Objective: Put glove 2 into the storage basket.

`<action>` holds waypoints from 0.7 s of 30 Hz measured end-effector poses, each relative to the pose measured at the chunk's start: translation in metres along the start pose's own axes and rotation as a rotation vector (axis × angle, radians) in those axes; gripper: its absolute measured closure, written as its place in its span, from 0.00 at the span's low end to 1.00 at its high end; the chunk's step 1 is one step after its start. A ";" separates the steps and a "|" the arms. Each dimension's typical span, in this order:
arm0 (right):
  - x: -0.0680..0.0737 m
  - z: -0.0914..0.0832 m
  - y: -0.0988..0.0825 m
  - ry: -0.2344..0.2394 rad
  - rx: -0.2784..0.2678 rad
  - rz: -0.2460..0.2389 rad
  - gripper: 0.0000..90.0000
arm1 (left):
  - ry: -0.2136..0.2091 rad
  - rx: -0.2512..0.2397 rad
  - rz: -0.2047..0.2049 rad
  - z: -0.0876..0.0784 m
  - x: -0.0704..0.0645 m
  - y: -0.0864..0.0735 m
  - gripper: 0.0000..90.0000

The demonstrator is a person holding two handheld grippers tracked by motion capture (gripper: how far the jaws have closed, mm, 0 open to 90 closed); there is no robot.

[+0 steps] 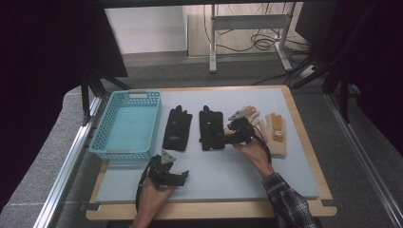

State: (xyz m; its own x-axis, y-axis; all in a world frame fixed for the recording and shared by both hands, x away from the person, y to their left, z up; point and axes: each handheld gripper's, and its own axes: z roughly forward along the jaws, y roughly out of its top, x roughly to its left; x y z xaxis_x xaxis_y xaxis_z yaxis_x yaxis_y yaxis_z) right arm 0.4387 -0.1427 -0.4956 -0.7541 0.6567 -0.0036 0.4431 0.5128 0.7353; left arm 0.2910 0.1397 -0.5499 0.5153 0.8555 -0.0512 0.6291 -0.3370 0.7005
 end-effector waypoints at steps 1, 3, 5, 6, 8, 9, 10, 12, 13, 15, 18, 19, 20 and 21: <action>-0.001 0.004 0.004 -0.003 0.003 -0.001 0.38 | 0.000 0.001 0.001 0.000 0.000 0.000 0.06; -0.002 0.011 0.010 -0.006 0.004 0.000 0.36 | 0.000 0.000 0.001 0.000 0.000 0.000 0.06; -0.003 0.014 0.013 -0.008 0.006 0.002 0.35 | 0.001 0.001 0.002 0.000 0.000 0.000 0.06; -0.004 0.025 0.020 -0.016 0.019 -0.003 0.32 | 0.001 0.001 0.002 0.000 0.000 0.000 0.06; -0.005 0.033 0.024 -0.026 0.035 -0.004 0.31 | 0.001 0.001 0.002 0.000 0.000 0.000 0.06; -0.005 0.033 0.024 -0.026 0.035 -0.004 0.31 | 0.001 0.001 0.002 0.000 0.000 0.000 0.06; -0.005 0.037 0.026 -0.032 0.042 -0.004 0.30 | 0.001 0.000 0.002 0.000 0.000 0.000 0.06; -0.007 0.048 0.031 -0.042 0.053 0.000 0.28 | 0.000 -0.001 0.001 0.000 0.000 0.000 0.06; -0.008 0.053 0.033 -0.045 0.060 0.005 0.27 | 0.000 -0.004 -0.003 0.000 0.000 0.000 0.06; -0.009 0.063 0.035 -0.051 0.080 -0.002 0.24 | 0.000 -0.001 0.000 0.000 0.000 0.000 0.06; -0.010 0.076 0.037 -0.064 0.109 -0.020 0.22 | 0.000 -0.004 -0.003 0.000 0.000 0.000 0.06; -0.010 0.082 0.038 -0.073 0.125 -0.029 0.22 | 0.000 -0.004 -0.003 0.000 0.000 0.000 0.06; -0.010 0.082 0.038 -0.073 0.125 -0.029 0.22 | -0.001 -0.001 0.000 0.000 0.000 0.000 0.06; -0.011 0.085 0.039 -0.068 0.136 -0.021 0.26 | -0.001 -0.001 -0.001 0.000 0.000 0.000 0.06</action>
State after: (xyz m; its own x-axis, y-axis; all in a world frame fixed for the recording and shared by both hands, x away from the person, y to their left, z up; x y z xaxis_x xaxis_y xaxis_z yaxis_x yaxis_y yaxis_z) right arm 0.5053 -0.0830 -0.5241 -0.7314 0.6786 -0.0679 0.4923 0.5942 0.6361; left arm 0.2911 0.1396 -0.5500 0.5153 0.8554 -0.0520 0.6285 -0.3359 0.7016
